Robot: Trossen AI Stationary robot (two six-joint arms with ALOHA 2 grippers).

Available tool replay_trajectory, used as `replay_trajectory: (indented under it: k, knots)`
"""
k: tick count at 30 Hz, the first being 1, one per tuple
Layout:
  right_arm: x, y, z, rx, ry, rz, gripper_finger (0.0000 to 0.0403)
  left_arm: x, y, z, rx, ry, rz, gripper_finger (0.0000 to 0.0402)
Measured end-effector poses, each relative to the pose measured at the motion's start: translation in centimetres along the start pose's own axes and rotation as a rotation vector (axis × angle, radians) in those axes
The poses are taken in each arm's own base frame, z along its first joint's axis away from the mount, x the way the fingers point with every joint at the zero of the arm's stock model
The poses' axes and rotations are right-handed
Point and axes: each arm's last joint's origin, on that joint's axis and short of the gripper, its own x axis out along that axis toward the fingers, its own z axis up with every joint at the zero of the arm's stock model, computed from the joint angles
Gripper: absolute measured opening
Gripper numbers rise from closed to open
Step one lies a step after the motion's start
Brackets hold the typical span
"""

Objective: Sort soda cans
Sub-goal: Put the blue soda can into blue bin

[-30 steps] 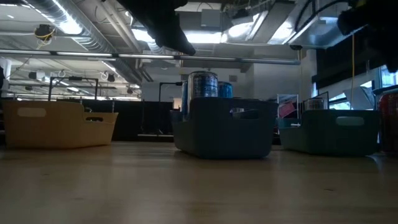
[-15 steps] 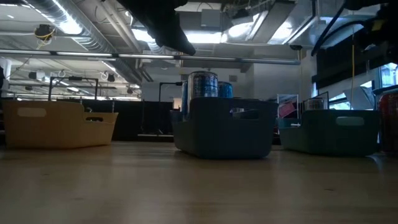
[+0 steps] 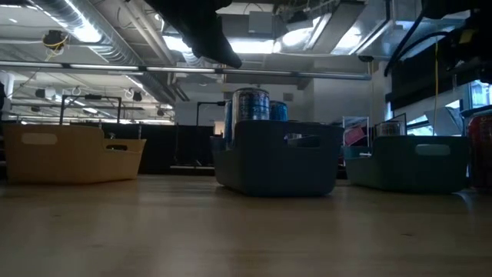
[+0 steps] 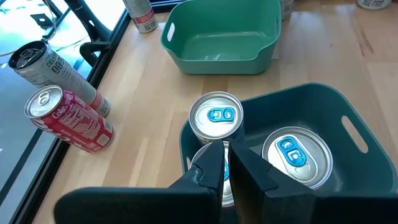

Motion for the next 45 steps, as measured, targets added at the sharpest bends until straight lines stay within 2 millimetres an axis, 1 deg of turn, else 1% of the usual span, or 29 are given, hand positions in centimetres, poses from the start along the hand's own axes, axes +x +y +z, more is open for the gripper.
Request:
replay_trajectory:
  k: [5, 7, 10, 15, 17, 23, 25, 35, 40, 45]
  knots:
    - [0.0, 0.0, 0.1, 0.001, 0.000, -0.010, 0.0323, 0.0, 0.0, 0.0, 0.000, 0.000, 0.000, 0.0015]
    - [0.0, 0.0, 0.1, 0.002, 0.001, -0.011, 0.0315, 0.0, 0.0, 0.0, 0.000, 0.000, 0.000, 0.0015]
    - [0.0, 0.0, 0.1, 0.017, 0.001, -0.012, 0.0287, 0.0, 0.0, 0.0, 0.000, 0.001, 0.000, 0.0015]
    - [0.0, 0.0, 0.0, 0.018, 0.007, -0.010, 0.0224, 0.0, 0.0, 0.0, 0.000, 0.001, 0.000, 0.0015]
    - [0.0, 0.0, 0.0, 0.017, 0.011, -0.009, 0.0211, 0.0, 0.0, 0.0, 0.000, 0.001, 0.000, 0.0015]
    - [-0.1, 0.0, 0.0, 0.020, 0.017, 0.001, 0.0212, 0.0, 0.0, 0.0, 0.000, 0.001, 0.000, 0.0015]
    - [-0.2, 0.1, 0.0, 0.019, 0.019, 0.023, 0.0217, 0.0, 0.0, 0.0, 0.000, 0.001, 0.000, 0.0015]
    - [-3.1, 0.7, 0.1, 0.002, -0.051, 0.131, 0.0215, 0.0, 0.0, 0.0, -0.005, -0.002, 0.000, 0.0015]
    - [-4.3, 1.4, 0.6, -0.012, -0.136, 0.223, 0.0218, 0.0, 0.1, 0.1, 0.042, -0.005, 0.023, 0.0015]
    - [-5.1, 2.5, 1.8, -0.067, -0.299, 0.325, 0.0216, 0.0, 0.1, 0.3, 0.018, -0.033, 0.028, 0.0015]
